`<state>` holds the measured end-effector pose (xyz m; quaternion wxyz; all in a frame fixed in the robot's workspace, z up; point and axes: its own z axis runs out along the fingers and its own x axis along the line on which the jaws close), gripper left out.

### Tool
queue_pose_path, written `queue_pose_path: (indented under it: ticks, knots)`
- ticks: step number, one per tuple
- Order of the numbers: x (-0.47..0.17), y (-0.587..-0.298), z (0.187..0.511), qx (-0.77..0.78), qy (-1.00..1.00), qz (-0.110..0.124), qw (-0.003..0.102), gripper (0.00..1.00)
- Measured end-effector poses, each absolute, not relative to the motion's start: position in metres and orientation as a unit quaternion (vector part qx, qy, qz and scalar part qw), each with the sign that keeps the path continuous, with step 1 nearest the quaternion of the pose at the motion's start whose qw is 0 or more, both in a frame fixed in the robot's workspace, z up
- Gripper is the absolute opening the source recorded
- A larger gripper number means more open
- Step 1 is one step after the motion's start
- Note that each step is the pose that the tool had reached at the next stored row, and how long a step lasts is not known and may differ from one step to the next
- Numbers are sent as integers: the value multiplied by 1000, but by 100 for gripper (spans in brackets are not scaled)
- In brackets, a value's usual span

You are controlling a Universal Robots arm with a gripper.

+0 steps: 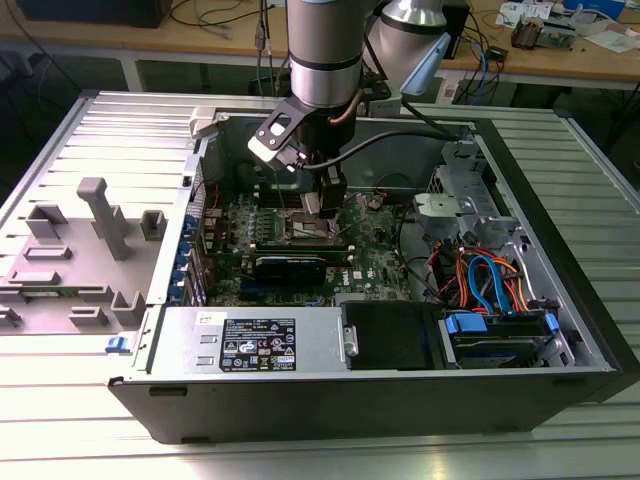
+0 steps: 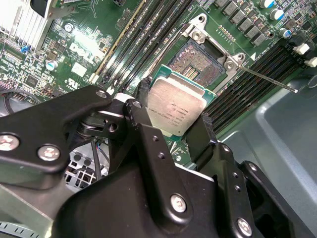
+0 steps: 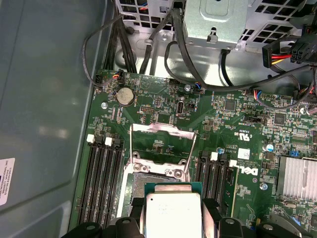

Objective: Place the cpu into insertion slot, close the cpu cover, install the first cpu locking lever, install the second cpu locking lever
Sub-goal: 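Place the cpu into insertion slot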

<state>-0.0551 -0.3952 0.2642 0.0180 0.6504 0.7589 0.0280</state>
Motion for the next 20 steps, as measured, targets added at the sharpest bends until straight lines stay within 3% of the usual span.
queue_pose_path:
  ticks: [20]
  knots:
    - [-59,-390,252,678,735,27,19,55]
